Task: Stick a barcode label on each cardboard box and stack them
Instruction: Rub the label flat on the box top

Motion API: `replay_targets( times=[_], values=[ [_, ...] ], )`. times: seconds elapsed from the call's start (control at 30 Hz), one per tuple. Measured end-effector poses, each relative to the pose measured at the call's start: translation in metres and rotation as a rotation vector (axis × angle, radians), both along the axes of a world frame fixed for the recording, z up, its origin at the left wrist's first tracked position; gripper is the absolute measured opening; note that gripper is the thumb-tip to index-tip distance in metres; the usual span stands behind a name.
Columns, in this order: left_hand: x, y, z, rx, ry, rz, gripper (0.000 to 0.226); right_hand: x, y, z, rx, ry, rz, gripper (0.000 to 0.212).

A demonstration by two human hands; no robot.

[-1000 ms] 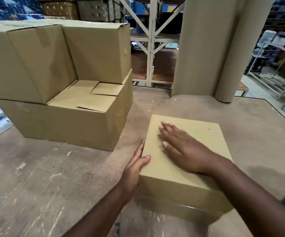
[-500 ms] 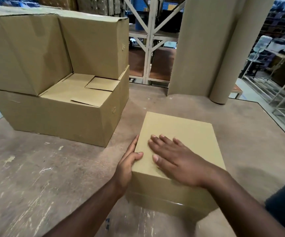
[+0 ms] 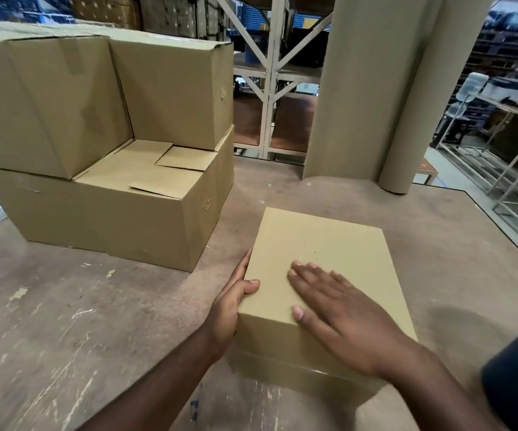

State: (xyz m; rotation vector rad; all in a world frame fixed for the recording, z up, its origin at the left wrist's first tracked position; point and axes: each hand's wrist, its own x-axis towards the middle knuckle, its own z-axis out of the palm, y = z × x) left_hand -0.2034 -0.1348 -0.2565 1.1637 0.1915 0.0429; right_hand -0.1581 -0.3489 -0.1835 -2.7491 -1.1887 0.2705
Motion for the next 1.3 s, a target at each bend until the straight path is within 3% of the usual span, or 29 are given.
replay_targets(
  times=[0.13,0.2,0.27,0.4,0.5,0.6,0.7,0.8,0.93,1.0,1.1,1.17,1.23,1.3],
  values=[
    [0.001,0.002,-0.001,0.016,-0.008,-0.009,0.067,0.041,-0.05,-0.001,-0.001,-0.048,-0.371,0.086],
    [0.0,0.0,0.0,0.017,-0.01,0.012,0.067,0.045,-0.051,-0.001,-0.065,-0.102,-0.532,0.083],
    [0.001,-0.003,0.0,0.014,-0.024,0.025,0.064,0.027,-0.029,0.0,-0.084,-0.126,-0.511,0.076],
    [0.002,-0.003,-0.002,0.023,-0.057,0.039,0.064,-0.021,0.001,-0.005,0.037,-0.078,-0.274,0.077],
    [0.001,0.0,-0.002,0.044,-0.046,0.029,0.065,-0.012,-0.023,-0.006,0.014,-0.095,-0.369,0.071],
    [0.001,0.001,-0.002,0.085,-0.063,0.018,0.063,0.005,-0.039,-0.006,0.009,-0.127,-0.564,0.08],
    [0.001,-0.003,-0.002,0.058,-0.059,0.036,0.064,-0.009,-0.022,-0.008,0.011,-0.157,-0.424,0.095],
    [0.002,-0.001,-0.003,0.065,-0.043,0.049,0.063,-0.029,-0.019,-0.021,0.167,-0.195,-0.265,0.079],
    [-0.006,0.003,-0.007,0.164,-0.018,0.023,0.059,-0.022,-0.055,-0.055,0.662,-0.46,-0.661,0.047],
    [-0.021,0.006,-0.024,0.19,0.028,0.008,0.058,-0.028,-0.066,-0.075,1.005,-0.289,-0.755,0.045],
    [-0.049,0.001,-0.055,0.181,0.162,-0.013,0.064,-0.053,-0.061,-0.099,1.3,0.169,-0.857,0.064],
    [-0.06,-0.002,-0.072,0.218,0.19,-0.017,0.048,-0.063,-0.055,-0.116,1.373,0.364,-0.903,0.096],
    [-0.062,-0.005,-0.079,0.308,0.168,-0.041,0.05,-0.066,-0.054,-0.123,1.307,0.432,-0.955,0.122],
    [-0.058,-0.008,-0.073,0.381,0.145,-0.031,0.043,-0.059,-0.057,-0.123,1.26,0.418,-0.948,0.113]
  ],
)
